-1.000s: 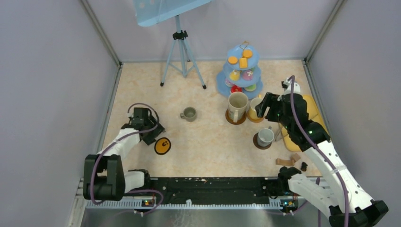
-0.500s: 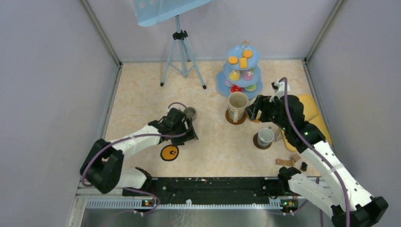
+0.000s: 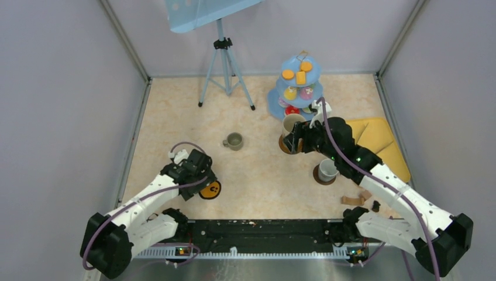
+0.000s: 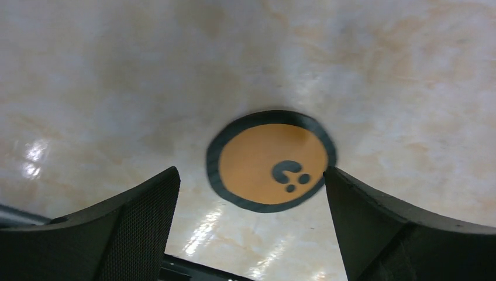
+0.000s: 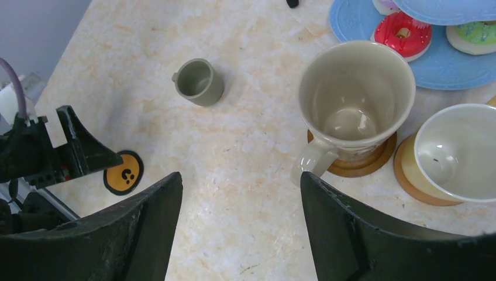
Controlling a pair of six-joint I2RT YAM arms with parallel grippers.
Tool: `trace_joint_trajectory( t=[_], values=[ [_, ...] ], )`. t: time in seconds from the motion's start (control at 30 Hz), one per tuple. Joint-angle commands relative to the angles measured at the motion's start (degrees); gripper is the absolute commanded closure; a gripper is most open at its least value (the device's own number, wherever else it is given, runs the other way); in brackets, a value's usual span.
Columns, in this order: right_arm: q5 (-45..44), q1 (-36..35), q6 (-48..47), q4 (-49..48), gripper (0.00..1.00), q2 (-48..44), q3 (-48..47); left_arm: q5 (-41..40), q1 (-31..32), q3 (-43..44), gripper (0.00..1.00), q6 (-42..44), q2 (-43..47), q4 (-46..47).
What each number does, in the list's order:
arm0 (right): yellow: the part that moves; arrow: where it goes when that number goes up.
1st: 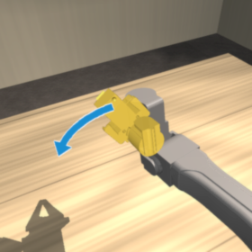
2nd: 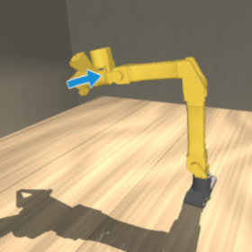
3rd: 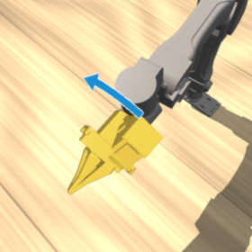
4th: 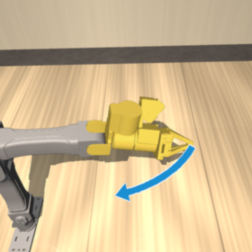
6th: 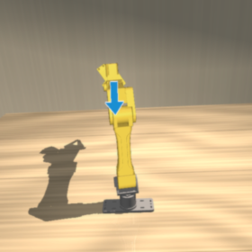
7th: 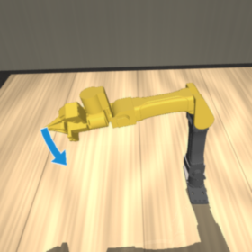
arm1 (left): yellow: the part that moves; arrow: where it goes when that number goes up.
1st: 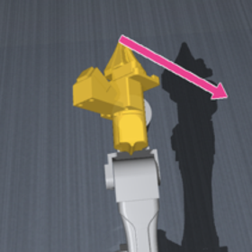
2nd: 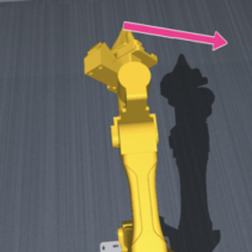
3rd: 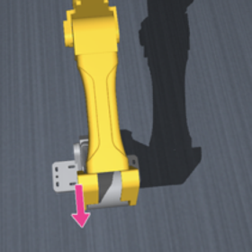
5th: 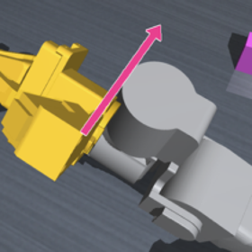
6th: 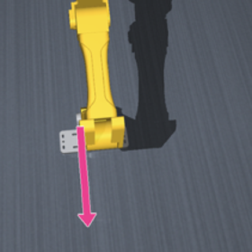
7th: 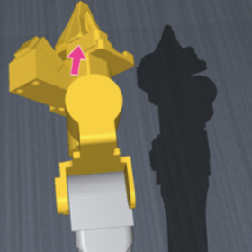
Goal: Serve the afternoon tea
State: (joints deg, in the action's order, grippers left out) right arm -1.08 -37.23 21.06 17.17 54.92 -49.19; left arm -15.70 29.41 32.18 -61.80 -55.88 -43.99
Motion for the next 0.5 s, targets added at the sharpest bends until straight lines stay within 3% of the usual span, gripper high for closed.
trace_joint_trajectory(
  t=[0.0,0.13,0.33,0.47],
  values=[
    [0.36,-0.65,0.55,-4.15,0.27,-1.86,0.22,-5.15,-0.49,-1.82,0.01,-5.01,0.53,-2.53],
    [-0.38,-0.65,0.69,-2.55,0.28,-3.50,1.16,-2.07,-0.51,-3.42,0.01,-4.09,-0.68,2.42],
    [-1.22,-0.72,1.28,-2.75,0.28,-5.49,2.25,12.65,-0.36,-4.40,0.03,3.30,-8.12,20.06],
    [-1.00,-0.72,1.36,-3.35,0.29,-5.67,2.51,17.19,2.47,1.52,0.09,9.11,-16.54,28.67]
  ],
)
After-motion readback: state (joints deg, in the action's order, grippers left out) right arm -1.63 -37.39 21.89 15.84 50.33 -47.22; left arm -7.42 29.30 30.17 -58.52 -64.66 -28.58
